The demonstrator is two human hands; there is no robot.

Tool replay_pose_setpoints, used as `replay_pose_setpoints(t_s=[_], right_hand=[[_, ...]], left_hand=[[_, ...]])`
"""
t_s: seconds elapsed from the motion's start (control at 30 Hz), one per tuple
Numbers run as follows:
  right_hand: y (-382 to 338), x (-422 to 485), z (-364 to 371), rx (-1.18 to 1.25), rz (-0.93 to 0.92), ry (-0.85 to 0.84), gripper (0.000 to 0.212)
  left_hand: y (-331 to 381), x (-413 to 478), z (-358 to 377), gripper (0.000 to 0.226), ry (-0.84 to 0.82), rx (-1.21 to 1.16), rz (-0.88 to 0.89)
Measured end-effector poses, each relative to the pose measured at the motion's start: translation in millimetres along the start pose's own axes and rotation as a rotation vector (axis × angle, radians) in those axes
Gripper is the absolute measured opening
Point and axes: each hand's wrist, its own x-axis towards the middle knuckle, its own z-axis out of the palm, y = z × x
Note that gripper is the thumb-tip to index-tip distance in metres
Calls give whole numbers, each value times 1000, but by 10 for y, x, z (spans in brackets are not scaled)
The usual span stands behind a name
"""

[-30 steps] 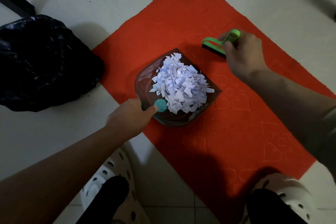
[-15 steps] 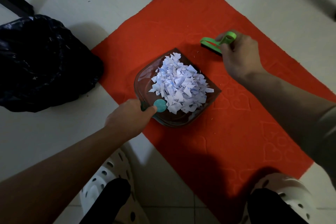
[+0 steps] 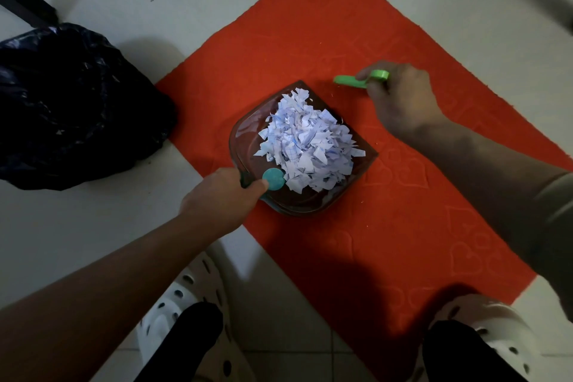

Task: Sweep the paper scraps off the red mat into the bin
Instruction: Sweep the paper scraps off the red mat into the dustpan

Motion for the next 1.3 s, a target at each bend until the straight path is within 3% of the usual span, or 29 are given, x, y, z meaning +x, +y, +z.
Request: replay_pose_setpoints(t_s=[0.1, 0.2, 0.33, 0.57, 0.8, 0.97, 1.07, 1.3], right_hand=[[-70, -67, -19, 104, -15, -74, 30], [-61, -79, -98, 191, 2, 79, 31], [10, -96, -96, 100, 54, 121, 30], [-227, -205, 48, 95, 41, 4, 30], [-222, -266, -128, 139, 83, 148, 30], [-214, -368, -22, 54, 105, 33, 30], [-328, -461, -15, 140, 92, -15, 30], [-385, -586, -296, 303, 192, 95, 29]], left_hand=[[-15, 13, 5, 45, -5, -2, 1], [-28, 15, 2, 44, -2, -3, -3], [-23, 11, 2, 45, -4, 5, 9], [-25, 16, 16, 44, -1, 9, 10], [-50, -8, 31, 44, 21, -11, 6], [-39, -37, 47, 43, 34, -41, 28], [-55, -50, 62, 41, 40, -70, 32], [-313, -179, 30, 37, 82, -80, 47]])
